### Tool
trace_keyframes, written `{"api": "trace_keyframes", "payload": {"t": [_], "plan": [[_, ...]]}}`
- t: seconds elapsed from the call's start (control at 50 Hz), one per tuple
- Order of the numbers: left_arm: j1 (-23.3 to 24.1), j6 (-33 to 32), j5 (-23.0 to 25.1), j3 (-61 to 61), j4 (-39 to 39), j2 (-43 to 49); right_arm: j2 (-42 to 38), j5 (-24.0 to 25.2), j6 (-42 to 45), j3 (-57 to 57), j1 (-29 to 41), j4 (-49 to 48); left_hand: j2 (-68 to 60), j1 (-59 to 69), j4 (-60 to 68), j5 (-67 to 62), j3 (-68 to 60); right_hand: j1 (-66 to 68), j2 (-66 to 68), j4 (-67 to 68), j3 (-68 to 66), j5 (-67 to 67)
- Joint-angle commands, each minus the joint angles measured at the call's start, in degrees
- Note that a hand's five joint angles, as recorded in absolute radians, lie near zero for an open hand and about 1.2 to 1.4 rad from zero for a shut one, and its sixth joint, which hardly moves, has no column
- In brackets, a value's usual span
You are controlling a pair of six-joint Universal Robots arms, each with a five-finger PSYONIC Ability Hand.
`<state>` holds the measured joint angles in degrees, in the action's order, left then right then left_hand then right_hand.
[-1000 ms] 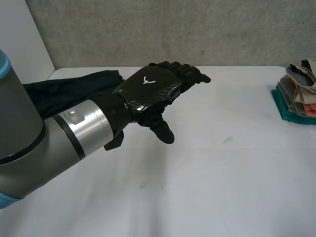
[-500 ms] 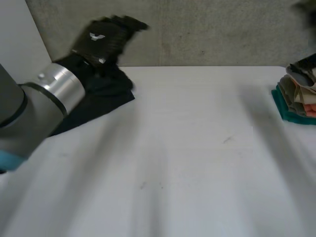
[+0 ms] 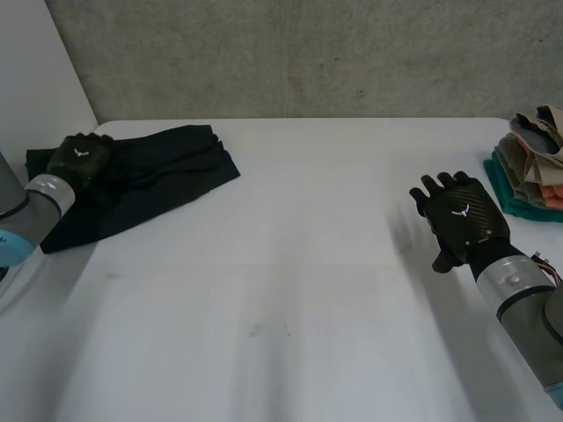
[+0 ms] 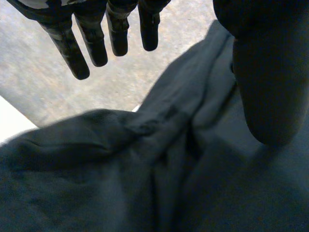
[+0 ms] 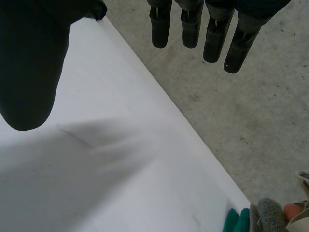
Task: Fold the laundry.
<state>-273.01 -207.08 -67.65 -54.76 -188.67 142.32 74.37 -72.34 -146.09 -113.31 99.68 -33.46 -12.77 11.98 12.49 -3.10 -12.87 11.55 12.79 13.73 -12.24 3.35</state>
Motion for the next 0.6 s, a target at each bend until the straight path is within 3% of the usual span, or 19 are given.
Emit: {"api": "trace_keyframes", "payload": {"t": [0.02, 0.14, 0.34, 0.6], "plan": [[-0.1, 0.5, 4.8, 0.1, 8.2, 0.9, -0.1, 0.4, -0.7, -0.5, -0.4, -0.1, -8.2, 9.0, 8.5, -7.9, -8.1, -1.5, -2.8, -3.7, 2.2, -3.3], [1.0, 0.3, 5.0, -1.4, 11.6, 0.5, -1.0, 0.3, -0.7, -0.5, -0.3, -0.1, -10.2, 11.0, 10.5, -9.9, -10.1, -1.5, -2.8, -3.7, 2.2, -3.3], [2.0, 0.1, 0.0, -0.1, 6.0, 3.0, -1.2, 0.1, -0.6, -0.4, -0.4, -0.1, -21.0, 21.8, 21.3, -20.6, -20.9, -1.5, -2.8, -3.7, 2.2, -3.3], [2.4, 0.1, -0.5, 4.6, 4.9, 6.9, -1.2, 0.1, -0.6, -0.5, -0.4, 0.0, -34.9, 35.7, 35.2, -34.6, -34.8, -1.5, -2.8, -3.7, 2.2, -3.3]]}}
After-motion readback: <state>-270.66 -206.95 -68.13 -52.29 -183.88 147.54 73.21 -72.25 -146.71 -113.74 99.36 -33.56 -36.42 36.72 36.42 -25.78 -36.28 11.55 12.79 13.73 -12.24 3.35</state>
